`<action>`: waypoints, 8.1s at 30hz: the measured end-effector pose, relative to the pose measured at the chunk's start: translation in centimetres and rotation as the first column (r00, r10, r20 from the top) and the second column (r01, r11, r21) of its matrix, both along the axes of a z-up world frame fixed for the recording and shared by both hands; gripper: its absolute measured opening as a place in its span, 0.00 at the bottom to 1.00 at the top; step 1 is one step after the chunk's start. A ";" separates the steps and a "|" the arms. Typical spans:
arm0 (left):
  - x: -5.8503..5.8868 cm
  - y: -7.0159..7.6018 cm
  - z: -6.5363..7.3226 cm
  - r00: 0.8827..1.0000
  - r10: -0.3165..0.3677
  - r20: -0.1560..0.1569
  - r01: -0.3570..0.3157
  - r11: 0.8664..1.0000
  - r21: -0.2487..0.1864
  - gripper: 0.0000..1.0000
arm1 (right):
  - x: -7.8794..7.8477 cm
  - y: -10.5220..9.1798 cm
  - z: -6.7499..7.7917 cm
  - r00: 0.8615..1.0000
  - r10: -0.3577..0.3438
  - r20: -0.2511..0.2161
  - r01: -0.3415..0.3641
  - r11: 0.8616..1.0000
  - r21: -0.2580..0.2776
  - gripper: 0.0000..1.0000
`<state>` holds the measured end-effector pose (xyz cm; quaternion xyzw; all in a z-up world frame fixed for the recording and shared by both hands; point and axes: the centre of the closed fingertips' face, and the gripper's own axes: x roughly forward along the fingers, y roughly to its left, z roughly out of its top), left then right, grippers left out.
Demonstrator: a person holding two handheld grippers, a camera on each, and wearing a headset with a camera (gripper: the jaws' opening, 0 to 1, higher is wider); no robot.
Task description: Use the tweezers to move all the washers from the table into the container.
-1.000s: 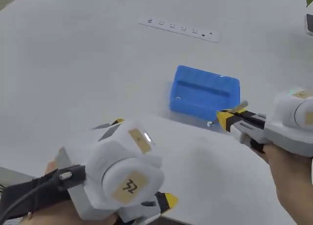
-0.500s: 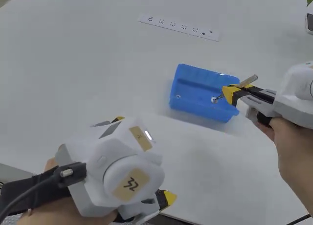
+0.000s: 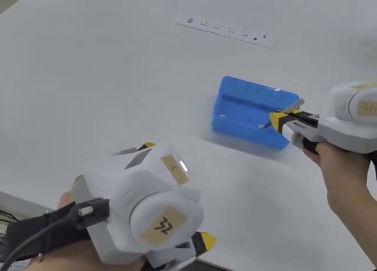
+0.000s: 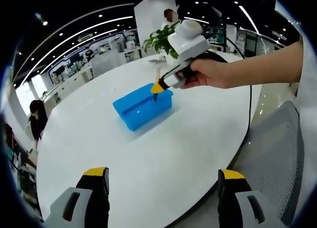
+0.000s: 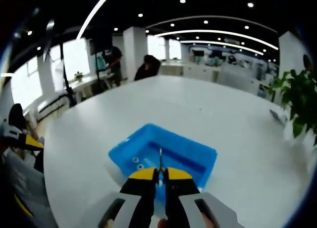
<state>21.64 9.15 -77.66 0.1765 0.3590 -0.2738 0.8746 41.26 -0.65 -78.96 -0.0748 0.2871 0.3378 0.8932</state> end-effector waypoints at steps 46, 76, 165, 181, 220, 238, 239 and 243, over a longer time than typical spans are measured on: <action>1.4 -0.4 3.5 0.995 -0.024 0.097 0.028 0.999 -0.035 0.82 | -2.6 -0.3 3.0 0.998 0.010 0.060 -0.011 1.000 0.011 0.03; 1.6 -9.1 13.9 0.940 -0.230 0.252 0.313 0.876 -0.366 0.22 | -16.2 2.2 8.7 0.971 0.221 0.093 -0.231 0.965 0.123 0.03; 4.5 -5.6 -8.9 0.809 -0.577 -0.116 0.580 0.814 0.000 0.02 | -15.7 2.0 -7.3 0.666 0.728 -0.163 -0.686 0.512 -0.516 0.06; 3.7 -4.4 -6.9 0.922 -0.358 -0.148 0.344 0.932 -0.112 0.38 | -16.7 -0.3 -1.8 0.957 0.254 -0.142 -0.269 0.958 -0.101 0.28; 1.9 2.3 3.0 0.984 0.179 -0.018 -0.178 0.955 -0.238 0.99 | -15.9 -6.3 3.2 0.986 -0.119 -0.114 0.122 0.992 0.024 0.99; 1.7 2.6 3.0 0.982 0.188 -0.021 -0.188 0.952 -0.241 0.99 | -16.1 -6.9 3.3 0.985 -0.130 -0.114 0.133 0.991 0.018 0.99; 1.6 2.6 3.0 0.982 0.187 -0.021 -0.187 0.953 -0.240 0.99 | -16.1 -6.9 3.3 0.985 -0.129 -0.114 0.132 0.991 0.017 0.99; 1.3 2.6 2.8 0.984 0.175 -0.034 -0.178 0.956 -0.234 0.99 | -16.2 -6.8 3.2 0.985 -0.125 -0.116 0.128 0.991 0.022 0.99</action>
